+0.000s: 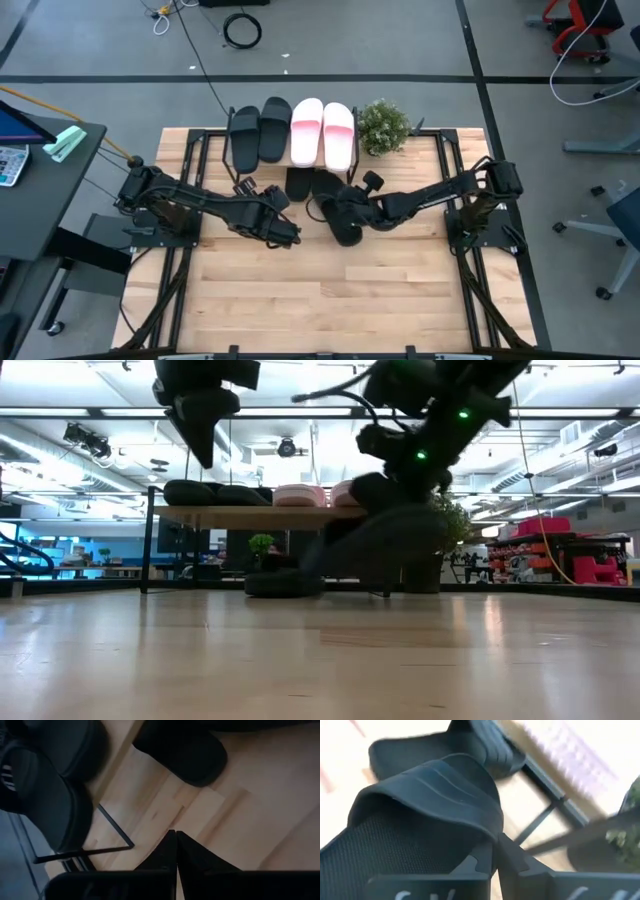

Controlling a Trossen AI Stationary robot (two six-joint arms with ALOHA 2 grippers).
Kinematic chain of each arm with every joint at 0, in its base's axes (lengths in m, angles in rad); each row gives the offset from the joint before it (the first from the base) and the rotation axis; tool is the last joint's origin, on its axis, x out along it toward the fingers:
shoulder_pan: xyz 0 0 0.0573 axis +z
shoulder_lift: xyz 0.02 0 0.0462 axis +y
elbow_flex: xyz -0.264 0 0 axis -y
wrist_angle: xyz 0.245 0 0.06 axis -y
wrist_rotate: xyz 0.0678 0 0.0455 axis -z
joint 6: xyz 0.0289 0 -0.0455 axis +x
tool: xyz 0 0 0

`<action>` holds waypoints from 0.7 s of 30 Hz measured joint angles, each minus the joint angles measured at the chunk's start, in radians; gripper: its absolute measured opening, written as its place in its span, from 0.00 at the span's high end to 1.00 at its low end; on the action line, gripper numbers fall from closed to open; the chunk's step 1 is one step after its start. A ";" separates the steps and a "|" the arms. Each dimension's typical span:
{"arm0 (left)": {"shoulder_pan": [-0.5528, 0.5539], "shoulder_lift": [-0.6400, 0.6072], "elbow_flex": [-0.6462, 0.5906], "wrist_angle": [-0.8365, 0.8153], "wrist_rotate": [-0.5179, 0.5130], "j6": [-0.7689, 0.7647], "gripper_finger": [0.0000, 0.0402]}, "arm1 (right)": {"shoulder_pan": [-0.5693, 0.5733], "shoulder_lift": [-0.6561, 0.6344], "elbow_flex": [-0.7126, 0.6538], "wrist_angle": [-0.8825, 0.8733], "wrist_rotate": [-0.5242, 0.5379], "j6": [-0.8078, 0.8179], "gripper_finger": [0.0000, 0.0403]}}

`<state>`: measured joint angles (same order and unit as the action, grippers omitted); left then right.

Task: Pick and place slides into the shelf
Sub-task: Put the black slipper under the shelf

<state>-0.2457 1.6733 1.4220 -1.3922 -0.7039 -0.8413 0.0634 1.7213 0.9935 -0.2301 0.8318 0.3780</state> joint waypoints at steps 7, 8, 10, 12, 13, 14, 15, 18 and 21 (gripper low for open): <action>0.029 0.000 0.000 0.000 -0.018 0.000 0.95 | -0.072 0.073 0.110 0.009 -0.046 -0.087 0.97; 0.031 0.000 0.000 0.000 -0.018 0.000 0.94 | -0.081 0.088 0.125 -0.002 -0.062 -0.089 0.97; 0.030 0.000 0.000 -0.001 -0.018 0.000 0.94 | -0.091 0.116 0.161 -0.063 -0.083 -0.077 0.97; 0.024 0.000 0.000 -0.001 -0.018 0.000 0.95 | -0.088 0.134 0.184 -0.146 -0.062 -0.053 0.97; 0.021 0.000 0.000 -0.001 -0.018 0.000 0.95 | -0.082 0.140 0.191 -0.183 -0.038 -0.033 0.97; 0.018 0.000 0.000 -0.001 -0.018 0.000 0.96 | -0.074 0.144 0.195 -0.217 -0.006 -0.013 0.97; 0.016 0.000 0.000 -0.001 -0.018 0.000 0.97 | -0.067 0.145 0.197 -0.248 0.026 0.007 0.97; 0.017 0.000 0.000 -0.001 -0.018 -0.001 0.97 | -0.050 0.142 0.195 -0.259 0.046 0.039 0.97; 0.018 0.000 0.000 -0.001 -0.018 -0.001 0.97 | -0.034 0.135 0.195 -0.258 0.054 0.046 0.97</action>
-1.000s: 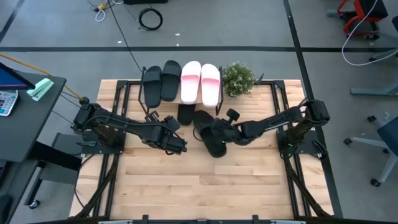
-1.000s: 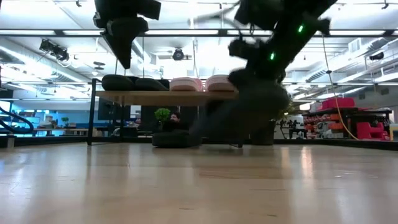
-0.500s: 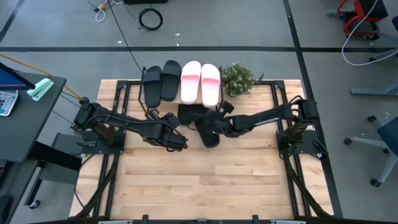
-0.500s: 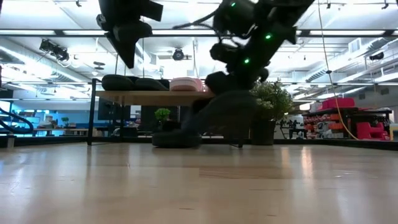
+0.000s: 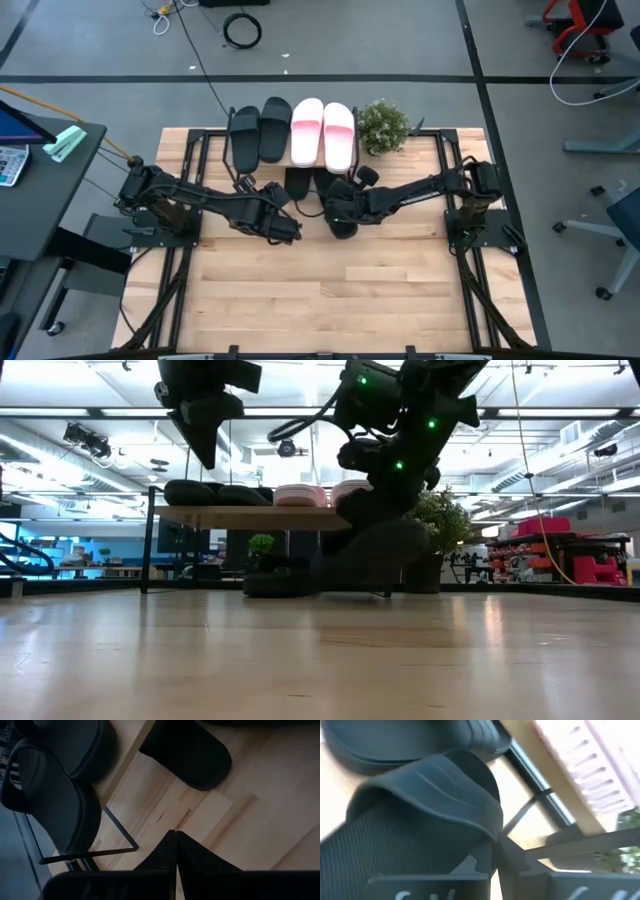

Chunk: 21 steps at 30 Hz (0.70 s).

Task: Pick and place slides into the shelf
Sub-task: Put the black slipper under the shelf

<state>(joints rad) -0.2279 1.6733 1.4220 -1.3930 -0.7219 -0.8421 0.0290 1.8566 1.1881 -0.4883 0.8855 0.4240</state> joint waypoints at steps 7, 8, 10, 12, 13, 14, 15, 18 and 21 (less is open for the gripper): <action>-0.001 0.000 0.000 0.002 0.000 -0.001 0.95 | -0.072 0.000 0.000 0.021 -0.058 0.027 0.96; -0.001 0.000 0.000 0.002 0.000 -0.003 0.95 | -0.088 -0.001 0.000 0.027 -0.060 0.021 0.96; -0.001 0.000 0.000 0.002 0.000 -0.004 0.96 | -0.117 0.000 0.000 0.045 -0.070 0.005 0.95; -0.001 0.000 0.000 0.001 0.000 -0.003 0.97 | -0.148 -0.001 0.000 0.076 -0.105 -0.013 0.95; -0.001 0.000 0.000 0.002 0.000 -0.003 0.97 | -0.162 -0.001 0.000 0.091 -0.137 -0.023 0.94; -0.001 0.000 0.000 0.002 0.000 -0.003 0.97 | -0.175 -0.002 0.000 0.102 -0.170 -0.041 0.93; -0.001 0.000 0.000 0.002 0.000 -0.003 0.98 | -0.184 -0.004 0.000 0.114 -0.199 -0.060 0.92; -0.001 0.000 0.000 0.001 0.000 -0.003 0.97 | -0.189 -0.005 0.002 0.134 -0.223 -0.113 0.88; 0.000 0.000 0.000 0.001 0.000 -0.004 0.96 | -0.181 -0.005 0.002 0.134 -0.232 -0.139 0.84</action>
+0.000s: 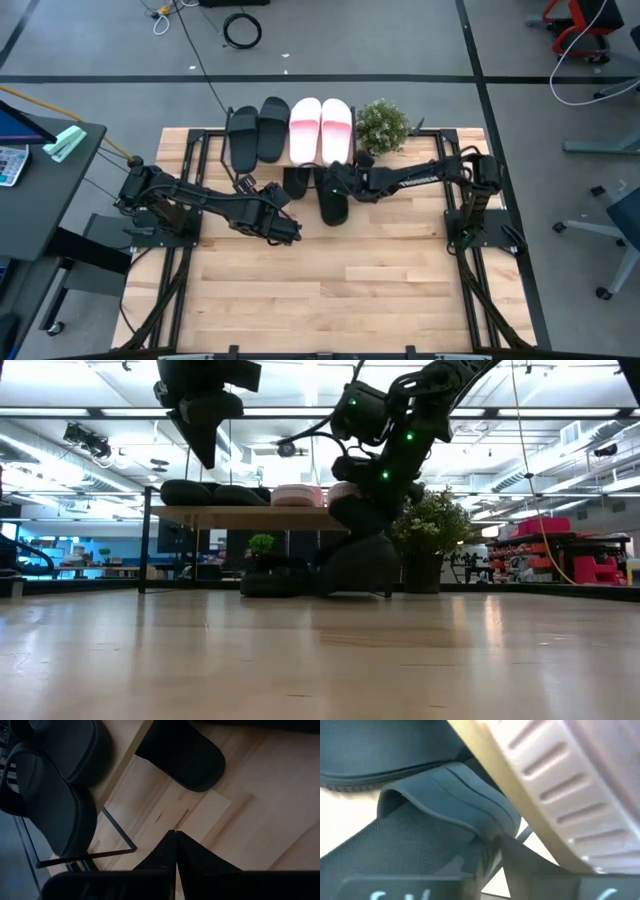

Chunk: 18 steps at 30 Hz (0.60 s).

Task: Pick and place slides into the shelf
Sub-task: Put the black slipper under the shelf

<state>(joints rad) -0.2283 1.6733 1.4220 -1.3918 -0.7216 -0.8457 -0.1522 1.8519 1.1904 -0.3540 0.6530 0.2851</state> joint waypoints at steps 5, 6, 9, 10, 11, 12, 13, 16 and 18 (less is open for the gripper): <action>-0.001 0.000 0.000 0.000 0.000 -0.001 0.98 | 0.049 0.000 0.000 -0.002 -0.025 0.015 0.76; -0.002 0.000 0.000 0.000 0.000 -0.005 0.98 | 0.066 -0.002 -0.001 -0.014 -0.025 0.029 0.75; -0.008 0.000 0.000 0.001 0.001 -0.007 0.98 | 0.119 -0.013 -0.003 -0.021 -0.034 0.041 0.74; -0.011 0.000 0.000 0.002 0.001 -0.008 0.98 | 0.137 -0.019 -0.003 -0.027 -0.040 0.048 0.74; -0.013 0.000 0.000 0.003 0.001 -0.008 0.97 | 0.153 -0.023 -0.002 -0.029 -0.039 0.059 0.75; -0.017 0.000 0.000 0.003 0.002 -0.008 0.97 | 0.168 -0.030 -0.002 -0.036 -0.044 0.075 0.75; -0.021 0.000 0.000 0.005 0.004 -0.007 0.96 | 0.182 -0.036 -0.002 -0.052 -0.065 0.094 0.75; -0.035 0.000 0.000 0.007 0.005 -0.008 0.95 | 0.221 -0.057 -0.002 -0.105 -0.107 0.152 0.77; -0.044 0.000 0.000 0.010 0.005 -0.008 0.96 | 0.245 -0.069 -0.002 -0.125 -0.103 0.167 0.78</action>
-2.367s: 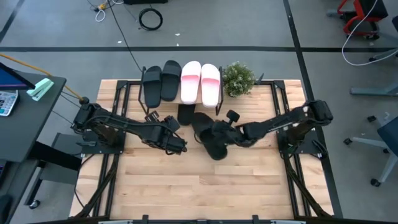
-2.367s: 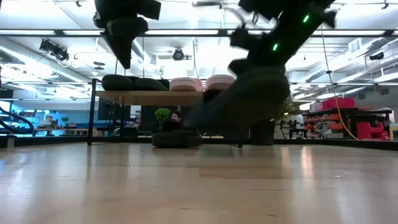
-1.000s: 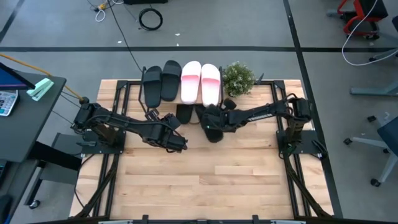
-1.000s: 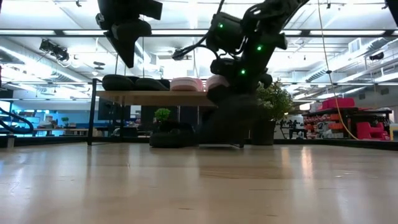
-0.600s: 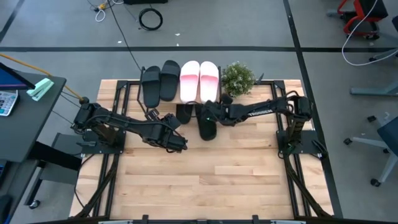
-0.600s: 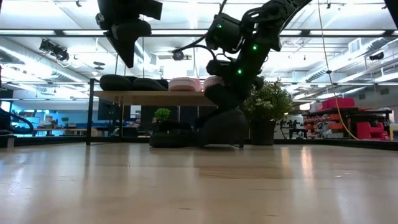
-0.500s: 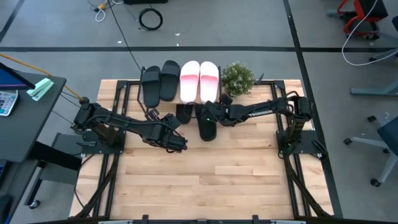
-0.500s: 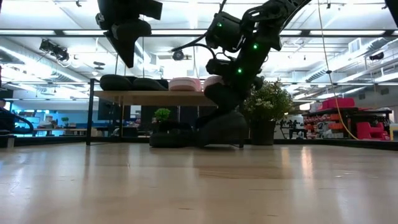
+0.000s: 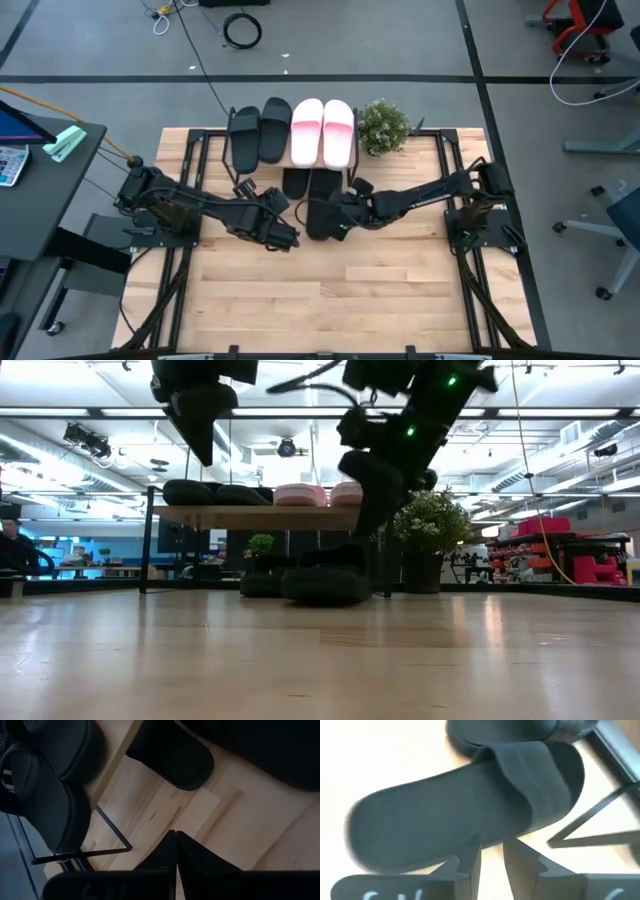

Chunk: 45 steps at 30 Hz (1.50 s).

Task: Pick and place slides into the shelf
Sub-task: Put the black slipper under the shelf

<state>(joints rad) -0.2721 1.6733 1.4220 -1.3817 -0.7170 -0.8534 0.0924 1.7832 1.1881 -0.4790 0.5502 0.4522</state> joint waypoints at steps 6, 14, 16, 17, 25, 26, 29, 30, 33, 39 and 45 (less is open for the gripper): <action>-0.021 0.000 0.000 0.001 0.000 -0.005 0.99 | 0.080 -0.009 0.000 0.058 -0.204 0.092 0.85; -0.025 0.000 0.000 0.003 0.000 -0.016 0.95 | 0.170 0.042 0.000 0.161 -0.243 0.103 0.97; -0.025 0.000 0.000 0.005 0.000 -0.018 0.95 | 0.169 0.059 0.000 0.204 -0.249 0.094 0.98; -0.025 0.000 0.000 0.005 0.000 -0.019 0.96 | 0.163 0.069 0.000 0.224 -0.270 0.081 0.99; -0.025 0.000 0.000 0.006 0.000 -0.018 0.98 | 0.089 0.187 0.000 0.361 -0.390 0.006 0.99; -0.024 0.000 0.000 0.006 0.000 -0.017 0.98 | 0.077 0.196 0.000 0.354 -0.395 -0.003 0.99; -0.019 0.000 0.000 0.004 0.000 -0.014 0.95 | 0.031 0.209 0.000 0.345 -0.390 -0.030 0.99; -0.016 0.000 0.000 0.004 0.000 -0.014 0.95 | 0.016 0.208 0.000 0.343 -0.373 -0.041 0.99; -0.009 0.000 0.000 0.004 0.000 -0.014 0.95 | -0.030 0.198 0.000 0.337 -0.342 -0.086 1.00; 0.003 0.000 0.000 0.005 -0.001 0.005 0.99 | -0.126 0.185 0.000 0.286 -0.334 -0.113 1.00; 0.007 0.000 0.000 0.007 -0.001 0.006 0.95 | -0.145 0.184 0.000 0.257 -0.291 -0.136 1.00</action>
<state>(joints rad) -0.2648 1.6733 1.4220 -1.3750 -0.7181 -0.8474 -0.0522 1.9675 1.1881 -0.2221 0.2595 0.3162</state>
